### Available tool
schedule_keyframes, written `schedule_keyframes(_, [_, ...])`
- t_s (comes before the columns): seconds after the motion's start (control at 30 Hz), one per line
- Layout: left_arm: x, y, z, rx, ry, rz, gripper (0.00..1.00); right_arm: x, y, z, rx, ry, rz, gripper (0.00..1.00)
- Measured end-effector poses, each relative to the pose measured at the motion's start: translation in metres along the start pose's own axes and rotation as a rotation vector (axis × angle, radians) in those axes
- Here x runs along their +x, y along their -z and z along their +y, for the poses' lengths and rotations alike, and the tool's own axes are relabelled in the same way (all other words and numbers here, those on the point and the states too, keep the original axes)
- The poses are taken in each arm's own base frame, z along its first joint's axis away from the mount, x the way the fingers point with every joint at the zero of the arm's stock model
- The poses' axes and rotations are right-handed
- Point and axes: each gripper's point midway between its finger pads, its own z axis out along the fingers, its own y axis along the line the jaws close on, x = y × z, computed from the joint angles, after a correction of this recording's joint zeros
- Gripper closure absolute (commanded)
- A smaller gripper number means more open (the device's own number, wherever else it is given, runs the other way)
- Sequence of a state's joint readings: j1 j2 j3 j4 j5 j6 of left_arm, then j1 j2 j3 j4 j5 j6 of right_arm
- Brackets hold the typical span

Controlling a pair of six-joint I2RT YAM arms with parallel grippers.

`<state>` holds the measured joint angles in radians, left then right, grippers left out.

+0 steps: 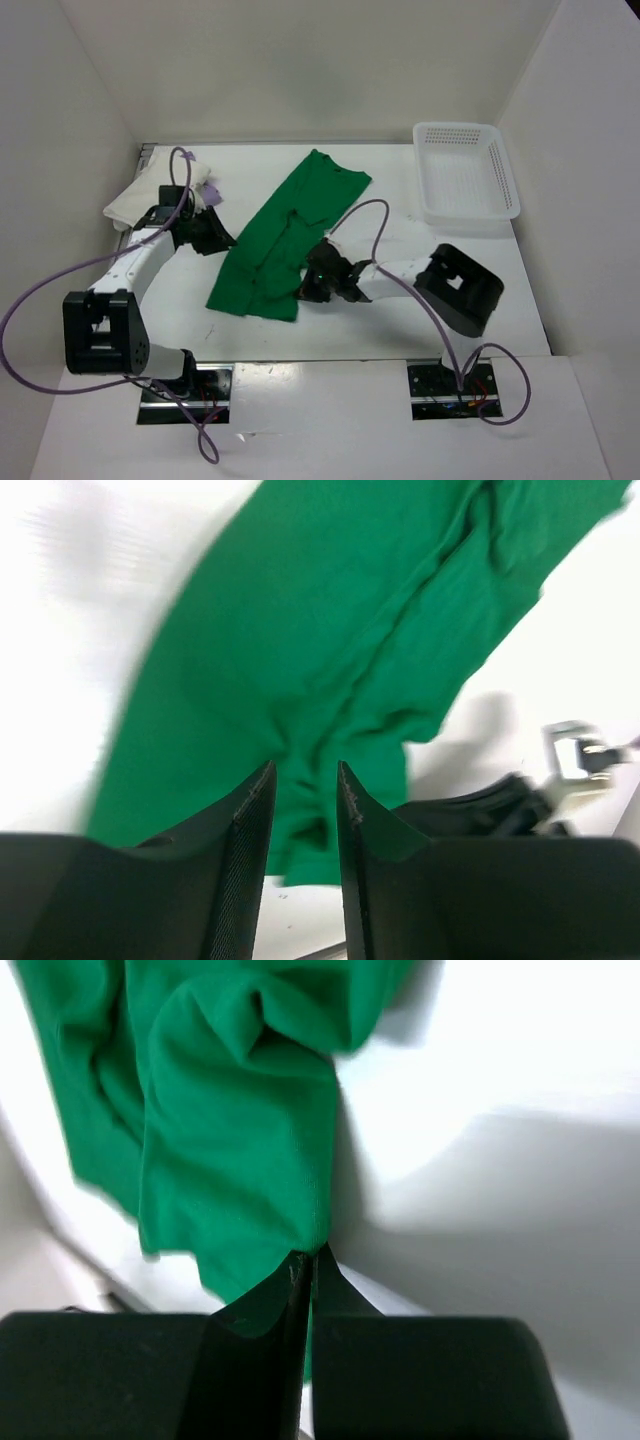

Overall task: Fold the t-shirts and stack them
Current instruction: Rotate the rectangle-folded T-shirt at the center of the board.

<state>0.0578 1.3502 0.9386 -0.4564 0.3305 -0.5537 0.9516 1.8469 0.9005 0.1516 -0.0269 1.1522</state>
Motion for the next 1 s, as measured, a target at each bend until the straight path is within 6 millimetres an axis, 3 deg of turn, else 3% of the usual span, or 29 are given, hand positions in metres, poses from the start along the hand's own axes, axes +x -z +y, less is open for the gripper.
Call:
schedule_keyframes(0.17, [0.016,-0.032,-0.020,0.014,-0.056,0.102,0.55,-0.007,0.050,-0.047,0.101,0.038,0.004,0.96])
schedule_keyframes(0.3, [-0.001,-0.055,-0.041,0.044,-0.098,0.095,0.49,-0.001,0.087,-0.068,0.136,0.041,0.029,0.93])
schedule_keyframes(0.4, [-0.020,-0.081,-0.054,0.049,-0.126,0.078,0.47,-0.002,0.112,-0.072,0.125,0.032,0.019,0.79])
schedule_keyframes(0.47, [-0.031,-0.101,-0.061,0.051,-0.145,0.061,0.47,-0.003,0.126,-0.079,0.119,0.015,0.011,0.61])
schedule_keyframes(0.5, [-0.037,-0.110,-0.065,0.053,-0.153,0.052,0.47,-0.004,0.132,-0.083,0.123,0.004,0.005,0.59])
schedule_keyframes(0.7, [-0.070,-0.158,-0.080,0.065,-0.184,-0.009,0.38,-0.014,0.155,-0.091,0.124,-0.028,-0.031,0.57])
schedule_keyframes(1.0, [-0.117,-0.221,-0.104,0.086,-0.254,-0.092,0.31,-0.022,0.165,-0.087,0.101,-0.041,-0.057,0.57])
